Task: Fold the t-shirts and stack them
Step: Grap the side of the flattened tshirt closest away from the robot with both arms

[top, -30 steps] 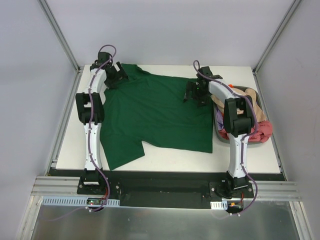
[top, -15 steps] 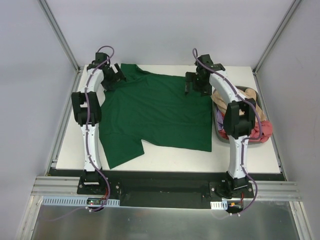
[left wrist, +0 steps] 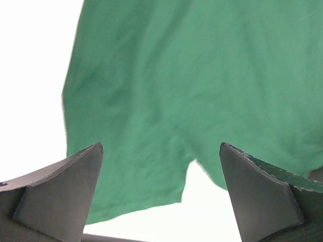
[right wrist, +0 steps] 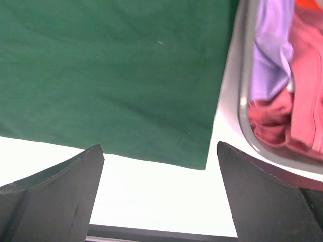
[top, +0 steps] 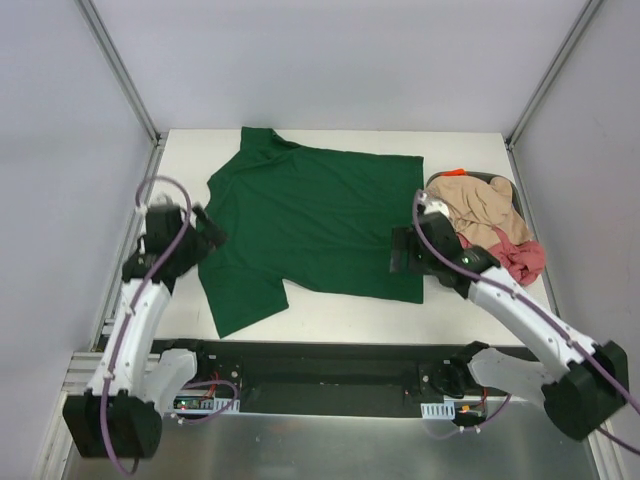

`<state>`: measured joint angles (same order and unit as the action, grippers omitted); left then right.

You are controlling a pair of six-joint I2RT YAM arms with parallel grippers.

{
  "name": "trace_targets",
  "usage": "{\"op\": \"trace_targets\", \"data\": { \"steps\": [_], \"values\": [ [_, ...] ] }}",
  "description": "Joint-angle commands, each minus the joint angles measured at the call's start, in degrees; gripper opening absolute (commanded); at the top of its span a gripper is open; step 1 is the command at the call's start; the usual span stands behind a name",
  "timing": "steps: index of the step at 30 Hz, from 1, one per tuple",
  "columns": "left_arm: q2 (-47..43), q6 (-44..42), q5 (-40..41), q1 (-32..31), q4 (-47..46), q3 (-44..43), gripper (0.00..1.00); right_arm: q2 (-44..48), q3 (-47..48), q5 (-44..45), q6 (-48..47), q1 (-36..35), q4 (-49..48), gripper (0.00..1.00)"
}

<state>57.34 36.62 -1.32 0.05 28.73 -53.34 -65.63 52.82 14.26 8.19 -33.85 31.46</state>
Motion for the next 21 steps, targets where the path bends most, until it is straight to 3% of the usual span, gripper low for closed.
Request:
{"op": "trace_targets", "data": {
  "steps": [1, 5, 16, 21],
  "values": [
    [-13.09, 5.12, -2.27, 0.12, 4.48, 20.52, 0.99, 12.34, -11.84, 3.58, 8.42, 0.53, -10.89, 0.96],
    [-21.48, 9.69, -5.52, -4.87, 9.06, 26.53, 0.99, 19.04, -16.33, 3.76, 8.69, 0.45, -11.43, 0.96],
    [-13.66, 18.12, -2.29, -11.21, 17.14, 26.71, 0.93, 16.93, -16.87, 2.35, 7.99, 0.53, -8.26, 0.96],
    [-13.93, 23.84, 5.8, -15.78, 21.45, 26.53, 0.84, 16.76, -17.57, 2.09, 6.76, 0.53, -8.61, 0.96]
  ]
}}
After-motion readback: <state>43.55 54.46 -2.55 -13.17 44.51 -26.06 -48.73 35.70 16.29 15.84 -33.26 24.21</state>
